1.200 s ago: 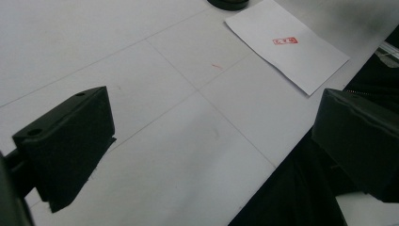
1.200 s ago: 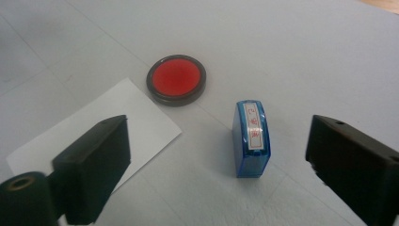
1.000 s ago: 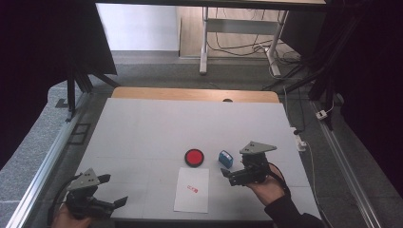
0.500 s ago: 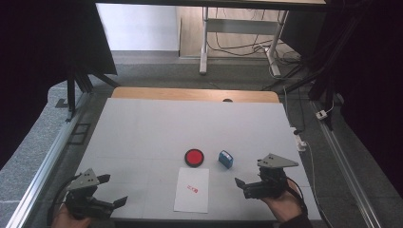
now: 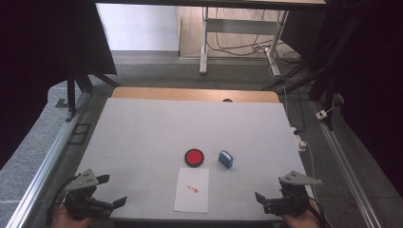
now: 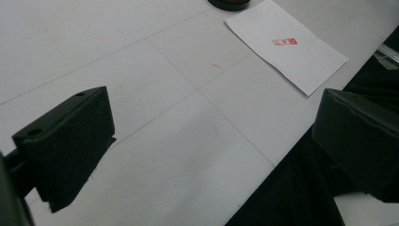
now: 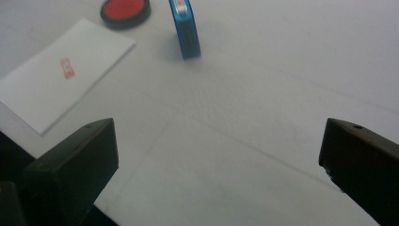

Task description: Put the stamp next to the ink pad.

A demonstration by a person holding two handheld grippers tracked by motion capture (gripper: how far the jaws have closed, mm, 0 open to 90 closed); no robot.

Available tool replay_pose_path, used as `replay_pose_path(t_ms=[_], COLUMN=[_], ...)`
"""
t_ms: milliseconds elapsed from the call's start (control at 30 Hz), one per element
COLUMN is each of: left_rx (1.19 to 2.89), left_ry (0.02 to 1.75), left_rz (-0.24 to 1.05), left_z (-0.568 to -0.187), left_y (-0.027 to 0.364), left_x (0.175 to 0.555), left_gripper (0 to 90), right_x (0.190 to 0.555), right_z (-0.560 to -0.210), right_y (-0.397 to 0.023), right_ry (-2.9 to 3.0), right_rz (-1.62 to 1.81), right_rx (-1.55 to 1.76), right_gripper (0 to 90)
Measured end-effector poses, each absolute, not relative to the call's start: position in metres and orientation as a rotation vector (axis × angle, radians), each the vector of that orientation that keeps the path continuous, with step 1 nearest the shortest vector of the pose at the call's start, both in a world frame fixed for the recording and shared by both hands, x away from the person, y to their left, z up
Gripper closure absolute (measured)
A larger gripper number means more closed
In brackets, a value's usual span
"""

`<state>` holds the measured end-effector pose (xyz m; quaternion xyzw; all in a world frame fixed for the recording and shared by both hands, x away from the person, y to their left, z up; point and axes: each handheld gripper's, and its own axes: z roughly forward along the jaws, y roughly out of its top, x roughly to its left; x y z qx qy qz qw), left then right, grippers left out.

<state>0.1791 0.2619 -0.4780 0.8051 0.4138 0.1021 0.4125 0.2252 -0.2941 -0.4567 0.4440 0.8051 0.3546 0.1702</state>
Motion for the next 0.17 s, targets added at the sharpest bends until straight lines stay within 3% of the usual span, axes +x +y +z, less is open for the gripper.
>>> replay_pose_path(t_ms=[167], left_rx=[2.030], left_ry=[1.037], left_rz=[0.252], left_z=[-0.4777], left_y=[0.2611], left_x=[0.1796], left_gripper=[0.0], right_x=[0.2244], right_z=[-0.4571], right_y=[-0.2970], right_ry=[2.268], right_rz=[1.019], right_rx=[1.280], right_gripper=[0.0])
